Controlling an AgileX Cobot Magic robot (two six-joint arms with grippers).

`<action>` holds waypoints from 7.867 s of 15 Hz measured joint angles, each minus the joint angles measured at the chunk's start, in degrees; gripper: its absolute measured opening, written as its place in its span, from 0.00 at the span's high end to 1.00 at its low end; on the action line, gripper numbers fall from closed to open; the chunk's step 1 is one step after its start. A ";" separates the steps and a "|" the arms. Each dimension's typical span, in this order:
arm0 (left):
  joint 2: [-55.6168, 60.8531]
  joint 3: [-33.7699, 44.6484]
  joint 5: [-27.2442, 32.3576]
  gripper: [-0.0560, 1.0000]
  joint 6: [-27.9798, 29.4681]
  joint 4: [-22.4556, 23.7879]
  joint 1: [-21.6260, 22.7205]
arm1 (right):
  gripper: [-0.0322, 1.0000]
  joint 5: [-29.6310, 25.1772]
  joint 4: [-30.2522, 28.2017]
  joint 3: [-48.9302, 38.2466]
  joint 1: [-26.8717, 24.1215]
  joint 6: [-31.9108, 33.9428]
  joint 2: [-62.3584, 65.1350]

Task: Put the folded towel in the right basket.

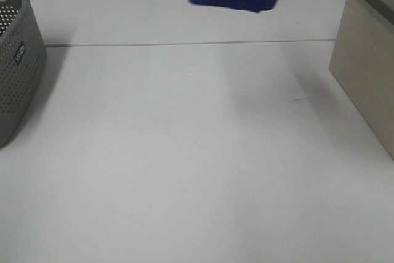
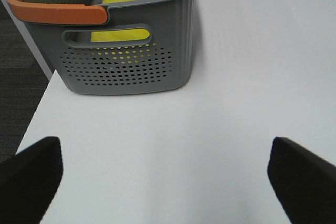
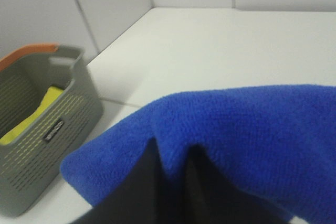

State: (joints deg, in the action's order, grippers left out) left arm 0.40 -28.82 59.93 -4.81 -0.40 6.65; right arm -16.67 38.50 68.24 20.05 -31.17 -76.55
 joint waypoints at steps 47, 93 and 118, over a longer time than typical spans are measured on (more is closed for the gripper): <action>0.00 0.00 0.00 0.01 0.00 0.00 0.00 | 0.03 -25.95 -5.67 -7.33 -37.82 8.19 4.30; 0.00 0.00 0.00 0.01 0.00 0.00 0.00 | 0.03 -46.41 -35.81 -42.11 -25.90 28.93 69.21; 0.00 0.00 0.00 0.01 0.00 0.00 0.00 | 0.03 -46.58 -34.84 -42.23 -25.90 28.93 76.72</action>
State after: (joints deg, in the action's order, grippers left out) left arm 0.40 -28.82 59.93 -4.81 -0.40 6.65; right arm -63.25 3.67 26.01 -5.84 -2.23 0.17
